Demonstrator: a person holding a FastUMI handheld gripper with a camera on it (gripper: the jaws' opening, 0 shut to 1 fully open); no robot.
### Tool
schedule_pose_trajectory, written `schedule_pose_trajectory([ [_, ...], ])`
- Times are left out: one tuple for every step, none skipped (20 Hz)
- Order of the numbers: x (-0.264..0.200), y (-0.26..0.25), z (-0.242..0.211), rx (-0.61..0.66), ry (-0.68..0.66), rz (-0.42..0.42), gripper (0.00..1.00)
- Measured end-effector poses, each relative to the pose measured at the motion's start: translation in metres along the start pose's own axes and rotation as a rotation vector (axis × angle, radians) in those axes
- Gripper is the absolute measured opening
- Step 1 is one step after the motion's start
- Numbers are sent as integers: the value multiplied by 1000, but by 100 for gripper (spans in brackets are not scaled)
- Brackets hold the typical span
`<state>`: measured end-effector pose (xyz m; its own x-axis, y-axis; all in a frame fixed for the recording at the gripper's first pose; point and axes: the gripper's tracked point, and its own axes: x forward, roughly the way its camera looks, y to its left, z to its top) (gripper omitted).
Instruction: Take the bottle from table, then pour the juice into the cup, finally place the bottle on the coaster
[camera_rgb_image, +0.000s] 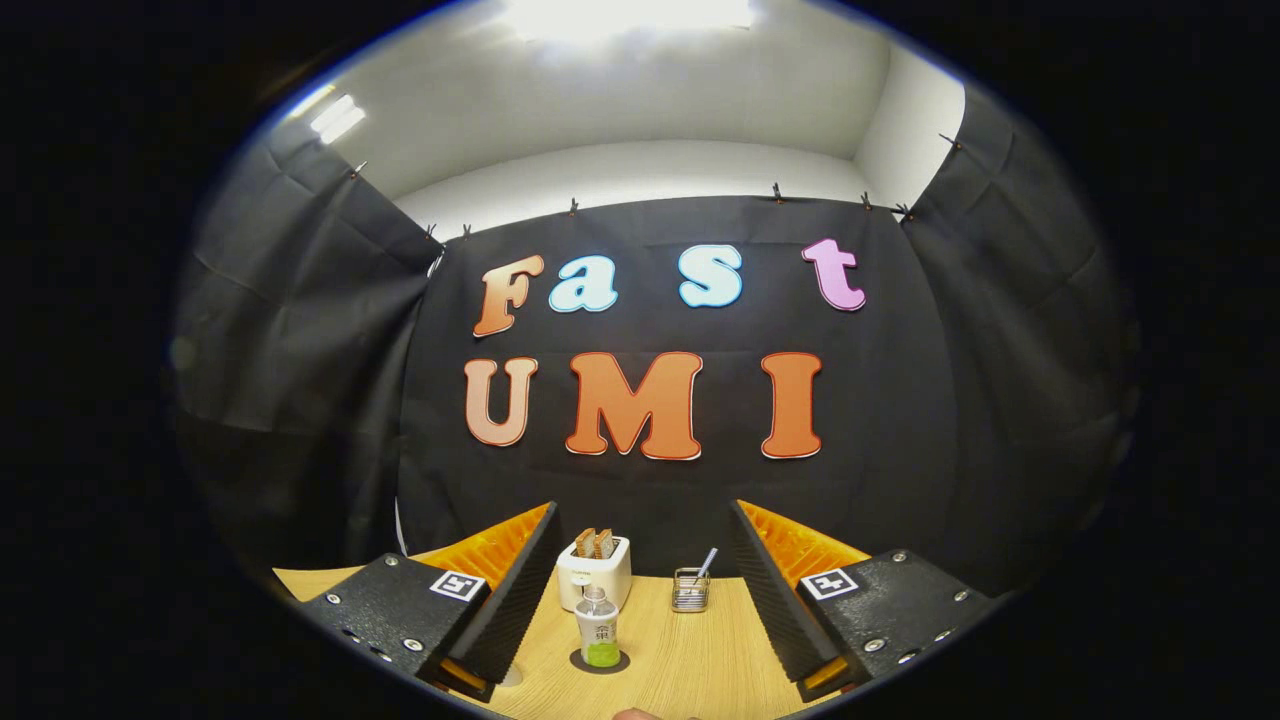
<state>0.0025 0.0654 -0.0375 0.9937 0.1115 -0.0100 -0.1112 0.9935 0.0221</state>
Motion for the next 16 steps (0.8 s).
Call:
schedule_pose_trajectory([
  [-1, 0, -1, 2, 1, 2, 99],
  [-3, 0, -1, 3, 2, 2, 99],
  [-3, -1, -1, 1, 3, 0, 99],
  [-3, -3, -1, 0, 1, -3, 99],
  [-3, -5, 0, 1, -3, -8, 99],
  [-4, -6, 0, 1, -5, -11, 99],
  [-4, -8, 0, 4, -6, -18, 99],
  [-5, -11, 1, 8, -6, -21, 99],
  [-5, -12, 1, 11, -7, -24, 99],
  [-5, -15, 2, 14, -8, -27, 99],
  [-5, -17, 2, 14, -8, -31, 99],
  [-5, -19, 1, 14, -7, -35, 99],
  [-6, -20, 1, 13, -8, -37, 99],
  [-6, -23, 1, 12, -8, -43, 99],
  [-6, -24, -1, 11, -6, -44, 99],
  [-6, -26, -3, 12, -1, -48, 99],
])
